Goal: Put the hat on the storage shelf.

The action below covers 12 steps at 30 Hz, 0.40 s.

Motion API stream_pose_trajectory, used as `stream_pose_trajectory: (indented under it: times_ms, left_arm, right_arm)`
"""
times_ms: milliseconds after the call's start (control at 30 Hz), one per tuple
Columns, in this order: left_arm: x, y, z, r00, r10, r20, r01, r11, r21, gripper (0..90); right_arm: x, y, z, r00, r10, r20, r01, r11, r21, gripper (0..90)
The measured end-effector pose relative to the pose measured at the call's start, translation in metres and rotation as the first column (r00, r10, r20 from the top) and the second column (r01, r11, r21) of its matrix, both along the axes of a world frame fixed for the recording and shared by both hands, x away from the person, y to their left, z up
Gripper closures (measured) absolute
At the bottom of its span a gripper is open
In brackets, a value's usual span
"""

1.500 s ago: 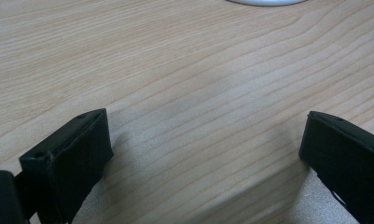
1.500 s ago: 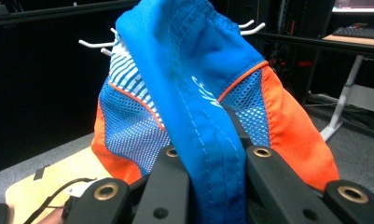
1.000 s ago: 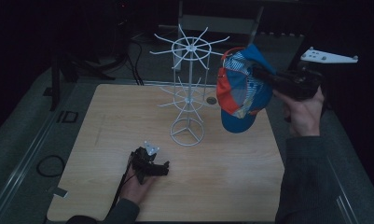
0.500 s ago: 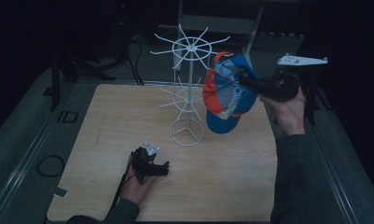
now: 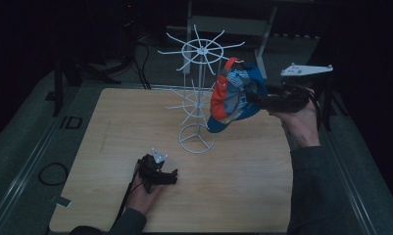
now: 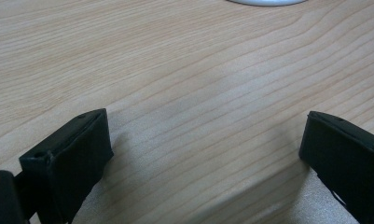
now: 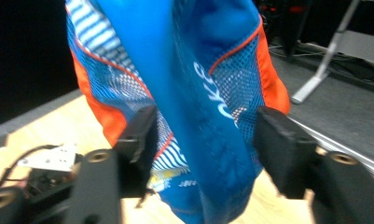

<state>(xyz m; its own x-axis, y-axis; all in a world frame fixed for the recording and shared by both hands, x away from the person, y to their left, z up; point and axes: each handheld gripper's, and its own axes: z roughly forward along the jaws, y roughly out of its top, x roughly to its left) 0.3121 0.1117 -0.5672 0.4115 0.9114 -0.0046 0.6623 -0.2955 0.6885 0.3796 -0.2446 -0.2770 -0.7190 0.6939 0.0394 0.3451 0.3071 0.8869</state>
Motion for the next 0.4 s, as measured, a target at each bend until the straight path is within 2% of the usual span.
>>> stream_pose_trajectory:
  times_ms: [167, 267, 400]
  left_arm:
    - [0.0, 0.0, 0.0, 1.0, 0.0, -0.002, 0.0, 1.0, -0.002, 2.6]
    - [0.0, 0.0, 0.0, 1.0, 0.001, 0.0, -0.001, 1.0, -0.003, 2.6]
    - [0.0, 0.0, 0.0, 1.0, 0.003, 0.001, -0.003, 1.0, -0.005, 2.6]
  right_arm:
    - [-0.006, -0.002, -0.006, 0.9999, -0.013, 0.009, 0.013, 1.0, -0.027, 20.5]
    - [-0.01, -0.003, -0.013, 0.9997, -0.024, 0.007, 0.025, 0.999, -0.049, 16.9]
    - [-0.013, -0.005, -0.017, 0.9996, -0.026, 0.007, 0.026, 0.998, -0.05, 14.7]
